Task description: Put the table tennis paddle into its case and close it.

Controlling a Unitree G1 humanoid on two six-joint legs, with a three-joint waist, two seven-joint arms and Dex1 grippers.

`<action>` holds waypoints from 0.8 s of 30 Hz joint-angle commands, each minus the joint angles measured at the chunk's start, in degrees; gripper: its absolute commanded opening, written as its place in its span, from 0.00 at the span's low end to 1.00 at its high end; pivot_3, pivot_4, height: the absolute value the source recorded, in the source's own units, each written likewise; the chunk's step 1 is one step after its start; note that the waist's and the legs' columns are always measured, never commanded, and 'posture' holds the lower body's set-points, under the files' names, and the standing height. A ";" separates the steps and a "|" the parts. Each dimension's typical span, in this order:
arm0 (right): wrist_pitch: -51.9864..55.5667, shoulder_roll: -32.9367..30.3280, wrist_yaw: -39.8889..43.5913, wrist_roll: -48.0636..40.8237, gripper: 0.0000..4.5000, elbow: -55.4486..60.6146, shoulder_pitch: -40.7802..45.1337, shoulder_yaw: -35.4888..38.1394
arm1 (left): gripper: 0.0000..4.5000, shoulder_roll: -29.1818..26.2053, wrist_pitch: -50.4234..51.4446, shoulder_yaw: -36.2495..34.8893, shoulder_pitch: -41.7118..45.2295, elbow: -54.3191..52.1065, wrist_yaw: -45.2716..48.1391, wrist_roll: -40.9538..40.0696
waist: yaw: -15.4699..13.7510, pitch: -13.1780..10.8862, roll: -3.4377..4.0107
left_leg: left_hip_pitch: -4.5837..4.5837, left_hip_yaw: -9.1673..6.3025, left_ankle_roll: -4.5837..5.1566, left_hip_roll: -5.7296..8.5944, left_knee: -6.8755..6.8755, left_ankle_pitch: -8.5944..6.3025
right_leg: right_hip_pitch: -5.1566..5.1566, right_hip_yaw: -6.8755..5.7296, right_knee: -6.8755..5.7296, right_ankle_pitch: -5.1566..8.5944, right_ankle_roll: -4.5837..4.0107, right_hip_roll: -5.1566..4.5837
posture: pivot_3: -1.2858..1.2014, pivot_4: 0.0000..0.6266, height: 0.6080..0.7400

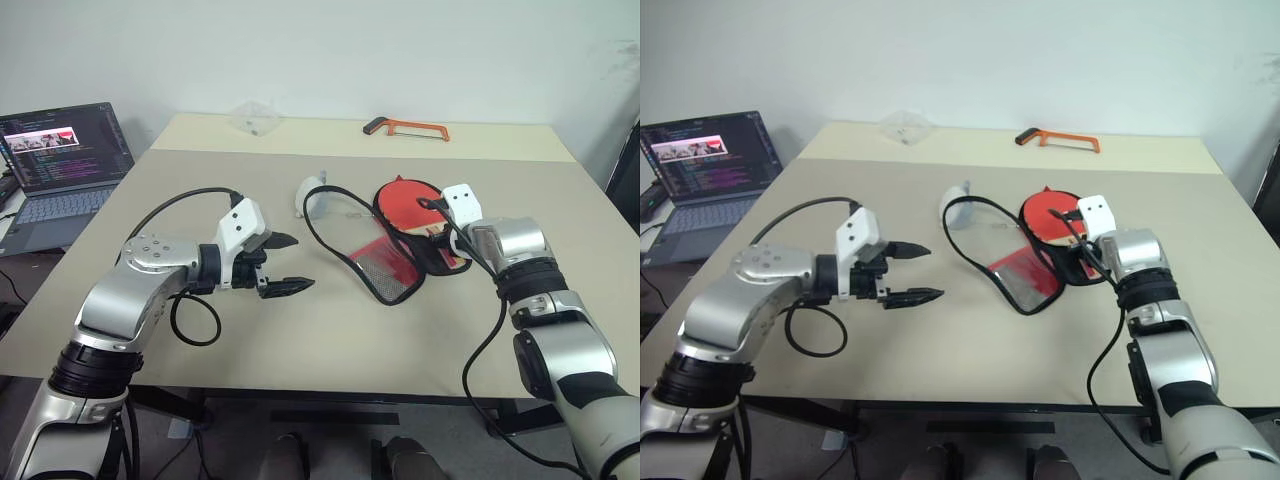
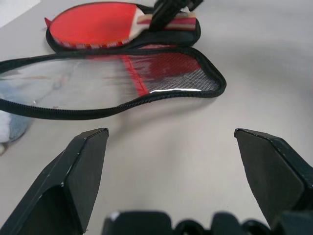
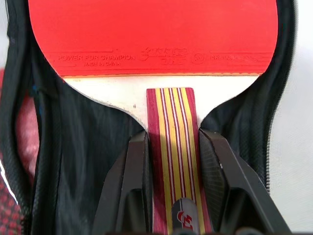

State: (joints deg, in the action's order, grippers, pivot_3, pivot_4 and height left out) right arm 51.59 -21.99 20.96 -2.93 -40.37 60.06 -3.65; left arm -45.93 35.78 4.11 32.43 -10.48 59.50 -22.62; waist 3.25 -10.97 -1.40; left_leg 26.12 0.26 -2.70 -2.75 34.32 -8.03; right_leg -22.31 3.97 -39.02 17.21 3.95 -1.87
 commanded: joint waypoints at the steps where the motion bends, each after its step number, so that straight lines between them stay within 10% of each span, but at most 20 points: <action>1: -1.87 -0.47 0.18 0.82 0.23 0.87 0.71 0.15 | 1.00 -0.16 -0.65 -1.66 1.16 -1.05 0.11 -0.70 | 0.00 0.00 0.00 | 0.00 0.00 0.00 0.00 0.00 0.00 | 0.00 0.00 0.00 0.00 0.00 0.00 | 0.52 0.24 1.00; 11: -0.84 -2.46 2.61 1.01 0.98 8.42 -1.39 0.71 | 1.00 0.40 -1.83 -0.47 2.22 1.24 -0.01 0.77 | -0.02 0.00 0.00 | -0.01 -0.01 0.00 0.00 0.01 0.00 | 0.01 0.00 -0.03 0.00 0.00 0.00 | 0.52 0.24 1.00; 24: -4.07 -24.92 30.97 -17.77 0.99 61.73 -33.67 16.22 | 1.00 0.52 -6.63 4.26 4.58 12.18 0.10 8.93 | -1.64 0.05 -0.08 | -0.04 -0.07 -0.01 0.00 -0.02 -0.01 | 0.15 -0.15 0.08 0.04 -0.02 -0.01 | 0.52 0.24 1.00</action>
State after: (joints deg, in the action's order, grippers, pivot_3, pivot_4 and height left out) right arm 51.29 -46.00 46.72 -16.80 15.86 28.88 10.23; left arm -45.74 30.43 7.45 35.65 0.28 60.40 -15.61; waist 1.61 -10.92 -1.48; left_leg 26.02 0.17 -2.71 -2.75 34.31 -8.04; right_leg -22.10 3.81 -38.94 17.26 3.94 -1.88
